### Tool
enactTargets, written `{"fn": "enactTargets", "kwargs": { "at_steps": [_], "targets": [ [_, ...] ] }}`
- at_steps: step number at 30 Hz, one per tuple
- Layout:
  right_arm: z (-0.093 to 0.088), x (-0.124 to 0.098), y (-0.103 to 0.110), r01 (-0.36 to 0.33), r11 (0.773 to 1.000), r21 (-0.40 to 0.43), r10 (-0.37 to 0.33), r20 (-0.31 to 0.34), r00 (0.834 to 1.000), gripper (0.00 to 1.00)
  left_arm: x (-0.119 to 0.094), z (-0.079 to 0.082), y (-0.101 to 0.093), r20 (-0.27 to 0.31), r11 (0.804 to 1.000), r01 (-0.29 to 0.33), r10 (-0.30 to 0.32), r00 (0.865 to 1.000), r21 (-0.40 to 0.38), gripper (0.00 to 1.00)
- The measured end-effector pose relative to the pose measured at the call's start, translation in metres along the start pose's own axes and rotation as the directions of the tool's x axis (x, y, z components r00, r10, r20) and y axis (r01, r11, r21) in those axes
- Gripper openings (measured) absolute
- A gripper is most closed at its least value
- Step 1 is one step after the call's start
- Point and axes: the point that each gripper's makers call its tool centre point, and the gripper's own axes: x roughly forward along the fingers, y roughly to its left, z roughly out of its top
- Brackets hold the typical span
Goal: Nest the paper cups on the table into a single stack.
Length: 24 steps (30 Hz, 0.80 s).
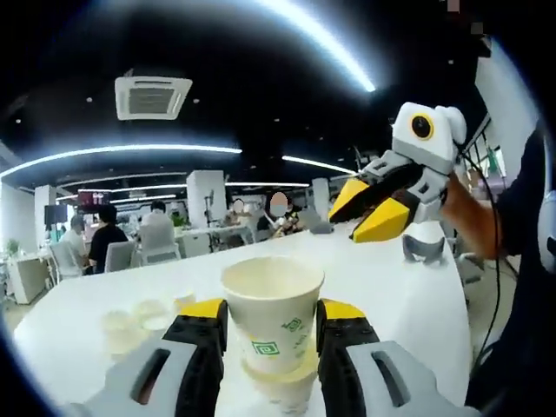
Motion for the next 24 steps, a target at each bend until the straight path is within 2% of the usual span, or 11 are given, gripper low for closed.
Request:
{"fn": "enactTargets", "kwargs": {
  "at_steps": [5,11,14,16,20,24],
  "targets": [
    [-0.007,-0.005,-0.003,0.015,0.998,0.069,-0.017,0.026,1.000,0.13,0.003,-0.009,-0.008,-0.009,1.000,0.013,-0.013,1.000,-0.005,0.44],
    [-0.015,-0.006,0.003,0.012,0.996,0.094,-0.013,0.019,1.000,0.12,0.004,-0.023,-0.010,-0.036,1.000,0.029,-0.029,0.999,-0.008,0.45],
    [-0.017,-0.007,0.004,0.010,0.995,0.101,-0.012,0.017,1.000,0.12,0.005,-0.038,-0.011,-0.091,0.999,0.031,-0.032,0.995,-0.005,0.56],
    [-0.019,-0.007,0.004,0.010,0.994,0.106,-0.012,0.016,1.000,0.12,0.004,-0.044,-0.013,-0.111,0.999,0.033,-0.035,0.993,-0.016,0.60],
    [-0.021,-0.006,0.005,0.009,0.994,0.108,-0.010,0.012,1.000,0.12,0.001,-0.048,-0.015,-0.122,0.999,0.035,-0.037,0.992,-0.024,0.61],
    [-0.022,-0.006,0.005,0.012,0.994,0.111,-0.013,0.006,1.000,0.13,-0.004,-0.045,-0.011,-0.121,0.999,0.025,-0.029,0.992,-0.037,0.63]
  ]
}}
